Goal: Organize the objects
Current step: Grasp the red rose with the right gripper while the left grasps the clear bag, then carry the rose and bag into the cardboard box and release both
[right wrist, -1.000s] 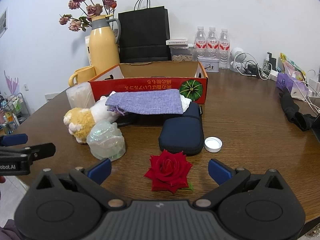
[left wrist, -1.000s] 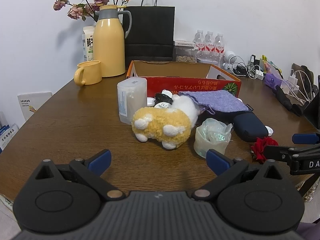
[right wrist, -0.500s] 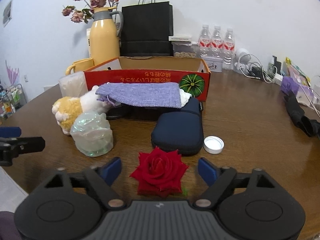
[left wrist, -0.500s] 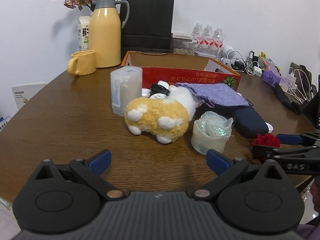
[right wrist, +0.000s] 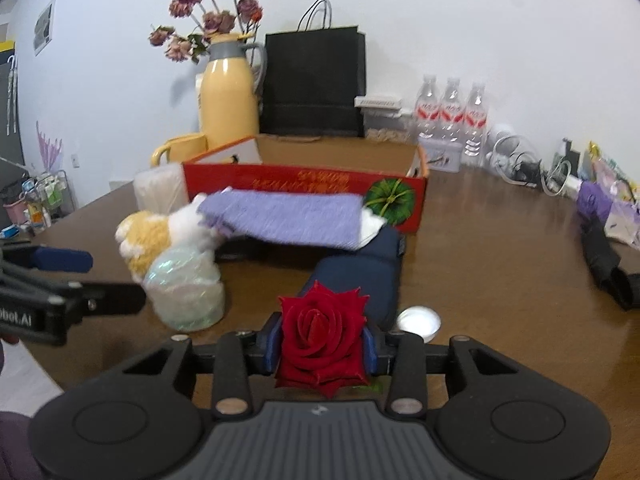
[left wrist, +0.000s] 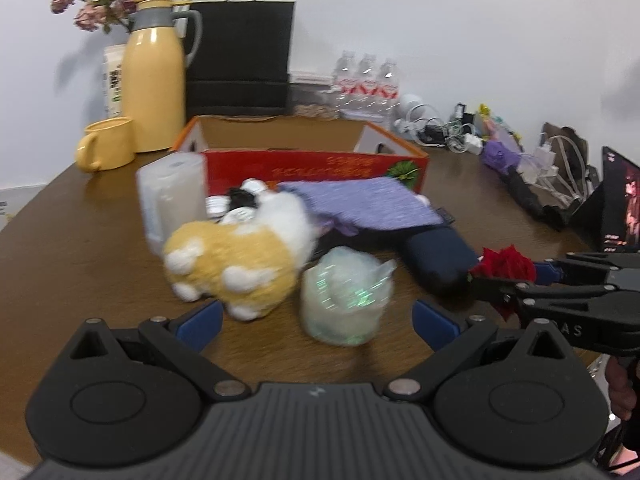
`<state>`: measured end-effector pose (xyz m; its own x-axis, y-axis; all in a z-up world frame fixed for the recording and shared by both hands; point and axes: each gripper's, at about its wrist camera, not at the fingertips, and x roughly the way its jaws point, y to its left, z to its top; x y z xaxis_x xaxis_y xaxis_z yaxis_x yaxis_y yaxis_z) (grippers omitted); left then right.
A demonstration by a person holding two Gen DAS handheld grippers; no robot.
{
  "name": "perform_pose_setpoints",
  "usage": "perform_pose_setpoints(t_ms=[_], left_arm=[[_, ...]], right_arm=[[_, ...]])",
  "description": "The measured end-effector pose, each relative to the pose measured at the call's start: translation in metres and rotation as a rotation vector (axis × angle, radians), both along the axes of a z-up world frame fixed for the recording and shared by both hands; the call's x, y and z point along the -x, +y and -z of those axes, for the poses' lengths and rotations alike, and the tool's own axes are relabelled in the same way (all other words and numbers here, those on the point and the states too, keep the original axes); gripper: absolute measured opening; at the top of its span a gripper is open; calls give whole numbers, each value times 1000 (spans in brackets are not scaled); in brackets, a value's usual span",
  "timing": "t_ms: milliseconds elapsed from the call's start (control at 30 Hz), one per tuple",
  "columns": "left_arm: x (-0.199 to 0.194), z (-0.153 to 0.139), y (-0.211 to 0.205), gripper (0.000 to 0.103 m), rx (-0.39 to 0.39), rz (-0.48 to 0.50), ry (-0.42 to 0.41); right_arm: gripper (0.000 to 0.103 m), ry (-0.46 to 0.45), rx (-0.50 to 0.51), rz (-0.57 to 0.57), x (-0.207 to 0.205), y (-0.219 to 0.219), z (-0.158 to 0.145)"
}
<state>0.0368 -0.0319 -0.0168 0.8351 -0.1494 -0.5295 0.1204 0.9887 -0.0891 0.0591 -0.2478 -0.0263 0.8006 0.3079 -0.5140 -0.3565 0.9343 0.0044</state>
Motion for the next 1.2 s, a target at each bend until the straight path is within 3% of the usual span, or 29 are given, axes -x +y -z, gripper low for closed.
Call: perform_pose_setpoints(t_ms=[367,400,433,533,867,1200], left_arm=[[-34,8,-36,71,-12,-45,51],[-36,9,-36,65,-7,-51,60],[-39,10,-36,53,-1,-61,69],[-40,12,-35,40,12,-72,70],[-27,-4,-31,36,19,-16,30],[-40,-64,-16,36,74,-16,-161]], right_arm=[[37,-47,22,-61,-17,-8,-15],[37,-46,20,-67,-18,-8,-15],[37,-46,16,-73,-18,-7,-14],[37,-39,3,-85,-18,-6,-11],[37,-52,-39,-80,-17,-9,-15],[37,-155,-106,-93,-51,8,-51]])
